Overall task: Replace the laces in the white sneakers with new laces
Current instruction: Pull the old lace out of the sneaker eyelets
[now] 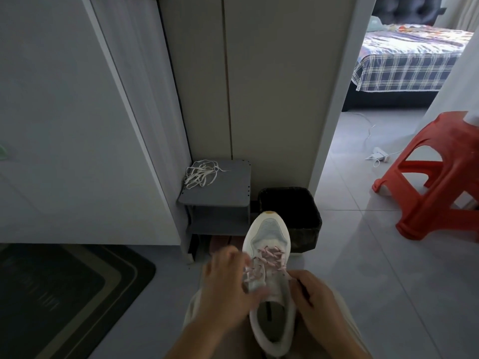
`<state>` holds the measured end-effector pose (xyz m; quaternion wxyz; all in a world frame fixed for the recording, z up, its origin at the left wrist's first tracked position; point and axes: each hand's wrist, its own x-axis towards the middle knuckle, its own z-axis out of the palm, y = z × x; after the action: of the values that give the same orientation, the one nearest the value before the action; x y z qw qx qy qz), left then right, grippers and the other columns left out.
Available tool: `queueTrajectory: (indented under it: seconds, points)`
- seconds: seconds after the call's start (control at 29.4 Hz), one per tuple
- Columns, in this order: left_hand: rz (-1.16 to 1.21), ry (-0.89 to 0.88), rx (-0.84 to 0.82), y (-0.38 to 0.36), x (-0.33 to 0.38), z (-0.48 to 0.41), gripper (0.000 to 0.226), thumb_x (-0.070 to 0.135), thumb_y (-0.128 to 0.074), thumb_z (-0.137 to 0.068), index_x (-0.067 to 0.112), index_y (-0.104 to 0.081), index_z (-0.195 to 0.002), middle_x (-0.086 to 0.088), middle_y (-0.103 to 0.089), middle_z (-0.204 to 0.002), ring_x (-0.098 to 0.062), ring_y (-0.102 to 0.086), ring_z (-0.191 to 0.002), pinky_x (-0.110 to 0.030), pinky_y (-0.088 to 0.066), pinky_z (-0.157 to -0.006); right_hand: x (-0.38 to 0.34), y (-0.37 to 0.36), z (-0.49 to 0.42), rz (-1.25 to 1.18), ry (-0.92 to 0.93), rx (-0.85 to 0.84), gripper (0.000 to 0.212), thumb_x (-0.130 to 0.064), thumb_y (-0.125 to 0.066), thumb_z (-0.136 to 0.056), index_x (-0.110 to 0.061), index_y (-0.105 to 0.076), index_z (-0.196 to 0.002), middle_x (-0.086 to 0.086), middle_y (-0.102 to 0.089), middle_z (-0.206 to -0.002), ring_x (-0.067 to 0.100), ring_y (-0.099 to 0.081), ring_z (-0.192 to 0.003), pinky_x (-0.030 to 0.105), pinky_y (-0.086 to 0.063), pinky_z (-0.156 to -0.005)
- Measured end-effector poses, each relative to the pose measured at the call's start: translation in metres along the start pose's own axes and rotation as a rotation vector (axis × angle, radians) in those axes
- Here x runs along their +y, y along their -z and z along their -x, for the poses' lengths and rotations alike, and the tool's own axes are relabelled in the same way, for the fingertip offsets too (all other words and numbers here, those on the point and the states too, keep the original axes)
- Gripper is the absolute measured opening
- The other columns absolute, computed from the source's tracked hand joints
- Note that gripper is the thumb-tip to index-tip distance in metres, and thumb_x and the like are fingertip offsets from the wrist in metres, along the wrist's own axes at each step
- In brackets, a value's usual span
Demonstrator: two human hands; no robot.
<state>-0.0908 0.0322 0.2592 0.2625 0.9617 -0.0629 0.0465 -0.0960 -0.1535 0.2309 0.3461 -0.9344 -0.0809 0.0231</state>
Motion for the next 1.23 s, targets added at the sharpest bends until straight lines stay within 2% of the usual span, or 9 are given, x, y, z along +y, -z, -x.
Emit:
queueTrajectory:
  seconds: [0.14,0.27,0.54,0.61,0.68,0.75,0.92,1.02,1.23]
  points:
    - [-0.047,-0.065,-0.031,-0.007,0.01,0.021,0.017,0.045,-0.038,-0.095,0.031,-0.046,-0.096,0.017,-0.035,-0.08,-0.003,-0.034,-0.081,-0.016,-0.028,-0.067,0.01,-0.003,0.002,-0.011,0.046,-0.009,0.028,-0.042,-0.044,-0.092,-0.029,-0.06,-0.111,-0.011,-0.062,-0.105,0.0,-0.053,-0.092,0.018,-0.044,-0.089]
    - [-0.028,-0.137,0.043,-0.02,-0.02,0.033,0.027,0.051,-0.041,-0.09,0.03,-0.038,-0.073,0.011,-0.044,-0.07,-0.006,-0.044,-0.065,-0.023,-0.041,-0.055,0.016,0.003,0.012,0.149,0.226,0.14,0.024,-0.036,-0.045,-0.083,-0.037,-0.059,-0.104,-0.027,-0.054,-0.091,-0.011,-0.045,-0.084,-0.001,-0.036,-0.08]
    - [0.141,-0.187,0.105,-0.033,-0.022,0.04,0.007,0.038,-0.058,-0.088,0.034,-0.061,-0.083,0.033,-0.049,-0.099,0.005,-0.05,-0.09,-0.011,-0.039,-0.078,0.009,0.0,0.018,0.146,0.25,0.226,0.038,-0.027,-0.071,-0.073,-0.036,-0.05,-0.104,-0.012,-0.059,-0.091,0.007,-0.058,-0.076,0.024,-0.054,-0.065]
    - [0.08,-0.204,0.113,-0.034,-0.023,0.04,0.014,0.046,-0.051,-0.09,0.036,-0.061,-0.088,0.03,-0.051,-0.106,0.004,-0.05,-0.094,-0.016,-0.043,-0.08,0.001,-0.006,0.013,0.342,0.363,0.28,0.019,-0.036,-0.052,-0.087,-0.03,-0.047,-0.103,-0.007,-0.063,-0.085,0.009,-0.061,-0.068,0.022,-0.055,-0.058]
    - [0.044,-0.229,0.132,-0.036,-0.023,0.04,0.015,0.046,-0.051,-0.09,0.036,-0.062,-0.089,0.026,-0.052,-0.107,0.005,-0.049,-0.092,-0.019,-0.046,-0.081,-0.01,-0.007,0.005,0.423,0.398,0.317,0.028,-0.043,-0.02,-0.097,-0.029,-0.045,-0.095,-0.008,-0.062,-0.072,0.009,-0.057,-0.062,0.017,-0.051,-0.05]
    - [0.059,-0.217,0.156,-0.037,-0.022,0.04,0.014,0.043,-0.051,-0.089,0.034,-0.062,-0.089,0.02,-0.053,-0.106,0.005,-0.049,-0.09,-0.022,-0.047,-0.08,-0.015,-0.003,-0.003,0.471,0.447,0.302,0.021,-0.048,-0.04,-0.092,-0.031,-0.051,-0.088,-0.011,-0.059,-0.072,0.009,-0.051,-0.066,0.011,-0.048,-0.051]
    - [0.075,-0.134,0.245,-0.039,-0.017,0.043,0.018,0.038,-0.047,-0.084,0.03,-0.063,-0.088,0.019,-0.052,-0.106,0.007,-0.041,-0.098,-0.015,-0.033,-0.087,0.002,0.009,-0.001,-0.234,0.038,0.287,0.021,-0.01,-0.063,-0.084,-0.025,-0.052,-0.073,-0.01,-0.054,-0.081,0.007,-0.053,-0.073,0.012,-0.042,-0.064]
    - [0.09,-0.152,0.252,-0.04,-0.014,0.043,0.016,0.036,-0.049,-0.083,0.028,-0.063,-0.081,0.019,-0.053,-0.105,0.007,-0.042,-0.096,-0.015,-0.033,-0.086,0.014,0.001,0.005,-0.319,-0.102,0.294,0.024,-0.005,-0.061,-0.085,-0.025,-0.05,-0.077,0.0,-0.058,-0.084,0.017,-0.057,-0.077,0.024,-0.049,-0.07]
    - [0.044,-0.239,0.247,-0.041,-0.018,0.042,0.014,0.034,-0.055,-0.082,0.027,-0.067,-0.085,0.015,-0.058,-0.101,0.003,-0.048,-0.091,-0.017,-0.035,-0.085,-0.003,0.005,-0.001,0.318,0.444,0.249,0.032,-0.039,-0.074,-0.064,-0.03,-0.057,-0.09,-0.009,-0.053,-0.097,0.006,-0.041,-0.089,0.014,-0.044,-0.076]
